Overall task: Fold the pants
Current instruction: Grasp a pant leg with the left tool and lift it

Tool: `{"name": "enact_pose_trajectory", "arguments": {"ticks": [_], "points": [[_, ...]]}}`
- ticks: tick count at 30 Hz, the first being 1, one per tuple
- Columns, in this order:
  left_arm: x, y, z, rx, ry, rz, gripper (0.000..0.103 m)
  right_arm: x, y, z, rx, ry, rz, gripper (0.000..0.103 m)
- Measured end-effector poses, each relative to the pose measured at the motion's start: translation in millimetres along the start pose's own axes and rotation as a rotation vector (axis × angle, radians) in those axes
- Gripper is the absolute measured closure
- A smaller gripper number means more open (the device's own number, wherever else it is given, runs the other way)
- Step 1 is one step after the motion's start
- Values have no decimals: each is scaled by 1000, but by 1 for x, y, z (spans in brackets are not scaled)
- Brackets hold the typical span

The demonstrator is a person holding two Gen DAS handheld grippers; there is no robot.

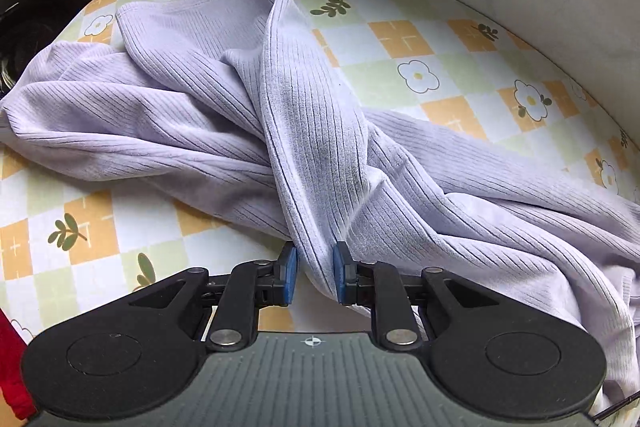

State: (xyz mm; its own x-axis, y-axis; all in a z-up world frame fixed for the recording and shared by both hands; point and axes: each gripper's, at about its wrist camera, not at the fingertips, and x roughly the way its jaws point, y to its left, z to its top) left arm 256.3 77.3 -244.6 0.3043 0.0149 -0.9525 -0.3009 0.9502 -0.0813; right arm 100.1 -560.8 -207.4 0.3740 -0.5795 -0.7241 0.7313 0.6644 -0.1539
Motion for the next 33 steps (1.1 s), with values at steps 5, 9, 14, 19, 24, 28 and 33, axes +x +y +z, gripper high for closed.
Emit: {"name": "enact_pose_trajectory", "arguments": {"ticks": [5,9,14,19,24,28,33], "points": [[4,19,-4,-61,31,-13,79,-14,10,6,-29,-25,4,50],[-6,24,3,-85,-3,-44,54,-29,25,16,-56,-79,91,47],[-16,24,43,-76,-132,-24,37,-25,66,15,-120,-12,283,48],[15,4,106,-29,-157,27,23,-6,119,-4,-196,95,371,48],[58,-17,129,33,-70,218,22,0,180,-17,-348,158,492,48],[74,-12,128,57,-50,229,47,-2,220,-24,-451,179,584,40],[48,17,113,-8,-84,138,84,-12,274,-36,-655,151,702,25]]}}
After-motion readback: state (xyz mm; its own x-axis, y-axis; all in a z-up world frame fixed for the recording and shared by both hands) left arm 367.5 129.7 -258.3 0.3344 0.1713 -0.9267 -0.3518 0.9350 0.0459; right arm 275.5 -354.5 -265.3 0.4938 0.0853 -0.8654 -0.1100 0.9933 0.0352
